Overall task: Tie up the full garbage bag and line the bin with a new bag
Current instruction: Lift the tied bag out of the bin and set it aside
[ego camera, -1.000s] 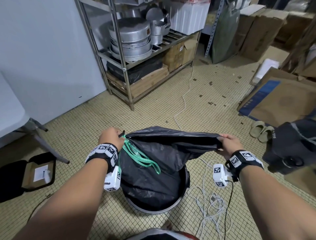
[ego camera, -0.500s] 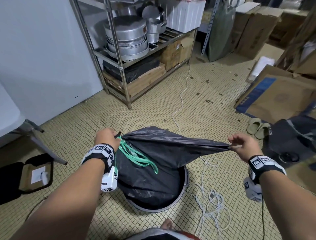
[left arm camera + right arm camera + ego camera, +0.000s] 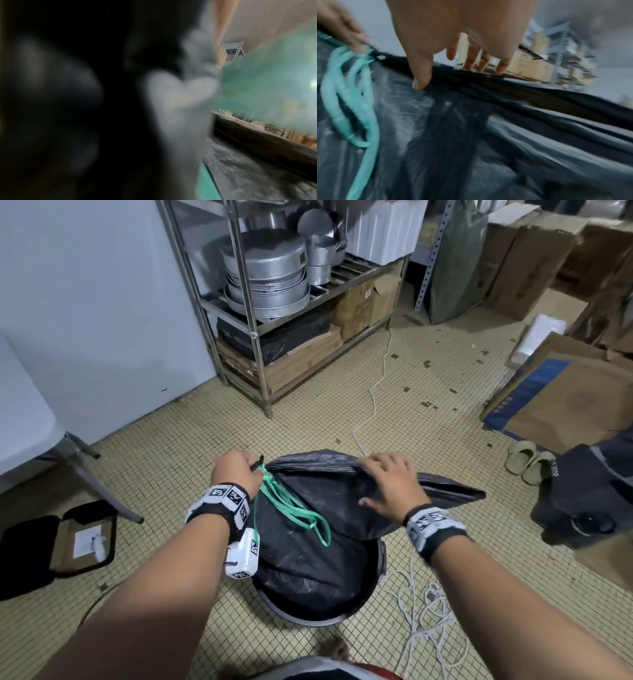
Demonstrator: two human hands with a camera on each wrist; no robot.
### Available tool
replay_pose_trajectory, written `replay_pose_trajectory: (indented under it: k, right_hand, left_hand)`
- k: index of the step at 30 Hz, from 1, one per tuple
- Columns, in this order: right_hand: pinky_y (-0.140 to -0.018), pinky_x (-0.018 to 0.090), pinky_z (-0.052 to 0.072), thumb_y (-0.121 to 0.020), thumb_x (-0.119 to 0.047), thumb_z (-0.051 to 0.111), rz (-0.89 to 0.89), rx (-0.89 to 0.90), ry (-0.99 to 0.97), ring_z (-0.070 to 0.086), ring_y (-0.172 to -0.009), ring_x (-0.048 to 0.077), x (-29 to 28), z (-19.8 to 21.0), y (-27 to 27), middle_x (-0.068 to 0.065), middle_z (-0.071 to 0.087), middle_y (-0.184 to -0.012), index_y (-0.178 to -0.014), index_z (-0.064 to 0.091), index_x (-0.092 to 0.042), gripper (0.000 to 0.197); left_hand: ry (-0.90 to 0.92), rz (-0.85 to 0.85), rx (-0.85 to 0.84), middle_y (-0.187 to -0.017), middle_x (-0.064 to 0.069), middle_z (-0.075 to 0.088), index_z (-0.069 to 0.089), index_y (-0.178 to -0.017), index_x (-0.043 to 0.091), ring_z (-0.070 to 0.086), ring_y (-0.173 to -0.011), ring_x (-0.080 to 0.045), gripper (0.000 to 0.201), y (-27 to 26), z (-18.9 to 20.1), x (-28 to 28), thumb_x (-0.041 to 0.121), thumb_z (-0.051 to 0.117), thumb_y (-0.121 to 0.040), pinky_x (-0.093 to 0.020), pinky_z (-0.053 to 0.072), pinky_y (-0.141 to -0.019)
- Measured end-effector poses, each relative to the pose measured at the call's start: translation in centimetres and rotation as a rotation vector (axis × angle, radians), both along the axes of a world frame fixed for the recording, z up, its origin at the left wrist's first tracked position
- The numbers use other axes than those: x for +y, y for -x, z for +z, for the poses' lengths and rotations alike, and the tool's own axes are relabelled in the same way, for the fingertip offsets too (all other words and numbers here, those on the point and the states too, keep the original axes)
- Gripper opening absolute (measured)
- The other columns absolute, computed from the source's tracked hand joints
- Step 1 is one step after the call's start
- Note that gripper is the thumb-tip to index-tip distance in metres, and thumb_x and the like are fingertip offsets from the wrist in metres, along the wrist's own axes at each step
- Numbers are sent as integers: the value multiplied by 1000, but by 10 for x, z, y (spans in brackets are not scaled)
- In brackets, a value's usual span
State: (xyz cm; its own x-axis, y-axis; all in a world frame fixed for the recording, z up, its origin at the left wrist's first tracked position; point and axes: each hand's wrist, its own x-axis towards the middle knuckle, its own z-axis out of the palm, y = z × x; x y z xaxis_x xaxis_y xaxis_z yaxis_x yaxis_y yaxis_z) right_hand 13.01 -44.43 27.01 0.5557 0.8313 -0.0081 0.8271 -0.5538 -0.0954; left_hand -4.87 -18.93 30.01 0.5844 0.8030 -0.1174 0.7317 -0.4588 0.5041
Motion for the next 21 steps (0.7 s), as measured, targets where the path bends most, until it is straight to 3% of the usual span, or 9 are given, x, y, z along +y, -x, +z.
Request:
replay_pose_trajectory:
  k: [2,5,7,9,11,13,15,17,21]
  right_hand:
    - [-108,50,28,-74,-45,78,67,-89,41,39,-129,28,30,-8,15,0,48,-140,-148,30,-39,88]
    - [-106,50,30,-85,-23,67,112,-169,37,43,-126,30,62,-13,26,3,52,-136,-150,24,-35,79]
    - [-104,51,32,-91,-18,57,142,-184,82,45,-124,31,78,-13,30,5,54,-134,-151,23,-32,70]
    - [-103,52,36,-91,-17,56,148,-142,130,50,-120,32,91,-9,32,7,57,-132,-149,26,-28,67]
    - [-98,48,44,-89,-10,58,152,-41,158,58,-106,30,100,-8,33,7,65,-112,-142,34,-23,60]
    - [-83,42,52,-89,-3,54,144,93,170,61,-86,28,103,-6,30,6,61,-87,-132,42,-22,49]
    - [-75,39,55,-91,-6,54,136,219,169,63,-79,27,102,-1,24,6,62,-83,-118,49,-26,34]
    - [-75,39,56,-95,-18,56,137,298,142,64,-76,28,101,6,17,6,66,-86,-108,56,-26,16]
    - [-77,37,54,-96,-25,56,111,346,66,65,-83,29,98,24,7,6,71,-91,-104,61,-25,10]
  left_hand:
    - [-6,-12,-15,-66,-2,61,65,-73,10,57,-62,-19,23,2,1,-2,24,79,-84,-24,39,-61]
    - [-15,-12,-35,-61,3,54,58,-64,15,48,-56,-11,31,8,-1,-5,25,78,-85,-23,35,-60]
    - [-3,-14,-44,-61,3,55,59,-67,15,48,-55,-11,27,13,-1,-7,26,77,-86,-22,32,-54]
    - [9,-13,-60,-64,3,58,60,-71,17,52,-56,-11,24,17,-2,-9,26,76,-87,-21,33,-51]
    - [9,-6,-72,-65,3,60,61,-72,18,54,-57,-11,23,20,-3,-10,27,76,-86,-19,33,-51]
    - [-3,-7,-69,-64,4,60,62,-71,17,53,-56,-10,24,23,-5,-10,28,76,-86,-19,31,-49]
    - [-10,-2,-41,-66,5,61,63,-72,17,55,-59,-11,23,26,-7,-9,30,75,-87,-20,34,-50]
    - [-28,17,7,-71,4,63,62,-76,18,58,-65,-15,22,27,-8,-9,31,72,-89,-23,38,-54]
    - [18,124,-35,-72,1,58,54,-76,17,55,-65,-18,24,20,-10,-23,30,67,-92,-25,37,-55]
